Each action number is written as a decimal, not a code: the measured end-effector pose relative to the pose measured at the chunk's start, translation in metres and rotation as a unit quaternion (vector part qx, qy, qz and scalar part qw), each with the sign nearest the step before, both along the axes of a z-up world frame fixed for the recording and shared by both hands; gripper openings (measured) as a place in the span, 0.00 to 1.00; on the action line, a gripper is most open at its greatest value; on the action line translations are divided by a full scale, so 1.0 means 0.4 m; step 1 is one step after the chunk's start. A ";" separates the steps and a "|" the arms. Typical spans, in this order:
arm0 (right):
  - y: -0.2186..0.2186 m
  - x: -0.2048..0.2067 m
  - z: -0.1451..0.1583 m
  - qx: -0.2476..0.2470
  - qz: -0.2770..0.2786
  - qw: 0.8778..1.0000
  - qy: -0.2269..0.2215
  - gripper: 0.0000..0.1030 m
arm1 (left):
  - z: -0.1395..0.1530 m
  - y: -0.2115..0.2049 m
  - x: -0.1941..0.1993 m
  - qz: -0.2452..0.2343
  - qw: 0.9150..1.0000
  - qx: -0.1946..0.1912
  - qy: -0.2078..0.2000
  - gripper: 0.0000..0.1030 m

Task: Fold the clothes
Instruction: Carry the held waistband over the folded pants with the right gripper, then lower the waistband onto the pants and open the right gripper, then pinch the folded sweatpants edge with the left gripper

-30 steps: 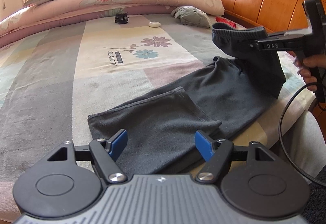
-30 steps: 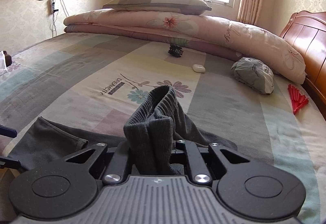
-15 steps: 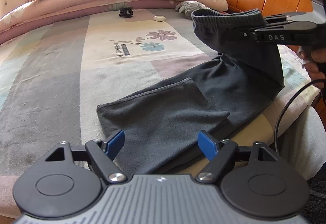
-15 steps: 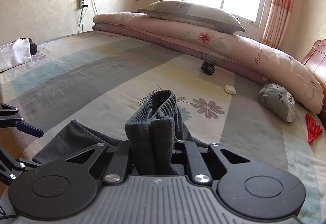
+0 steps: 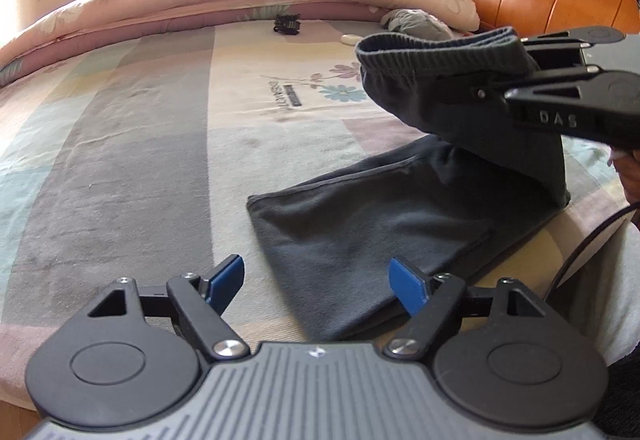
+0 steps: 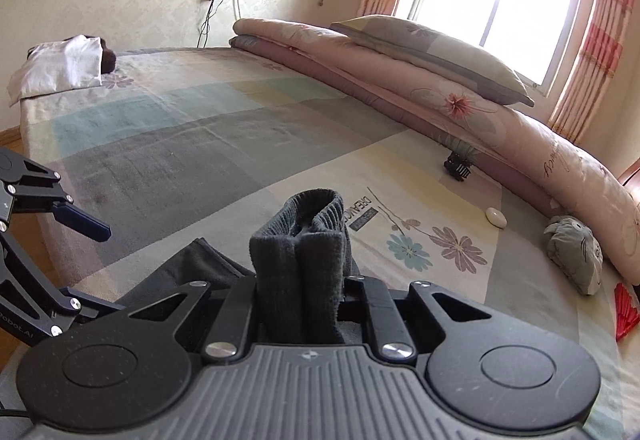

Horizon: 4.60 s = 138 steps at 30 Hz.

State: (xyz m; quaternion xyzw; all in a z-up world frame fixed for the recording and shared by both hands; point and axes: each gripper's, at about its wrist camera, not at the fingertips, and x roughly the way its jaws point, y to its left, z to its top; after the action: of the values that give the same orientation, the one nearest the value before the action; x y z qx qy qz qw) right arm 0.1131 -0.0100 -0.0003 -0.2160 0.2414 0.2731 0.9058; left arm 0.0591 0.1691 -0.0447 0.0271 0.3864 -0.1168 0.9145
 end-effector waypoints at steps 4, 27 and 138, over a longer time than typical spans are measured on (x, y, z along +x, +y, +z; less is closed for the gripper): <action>0.029 -0.006 -0.027 -0.014 0.010 1.000 0.003 0.15 | -0.004 0.015 -0.004 0.012 1.000 0.008 0.006 0.78; 0.190 -0.052 -0.103 -0.110 0.073 0.991 -0.034 0.16 | -0.022 0.105 -0.032 0.074 0.997 -0.015 0.005 0.78; -0.530 0.144 -0.142 0.281 -0.109 0.922 0.242 1.00 | -0.019 -0.008 0.146 0.157 0.979 -0.119 0.058 0.86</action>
State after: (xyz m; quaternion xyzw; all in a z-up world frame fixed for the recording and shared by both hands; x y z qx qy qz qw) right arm 0.1708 -0.2222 -0.0571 0.1476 0.3887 0.2732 0.8675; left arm 0.1175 0.1658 -0.0523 -0.1494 0.4216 -0.0181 0.8942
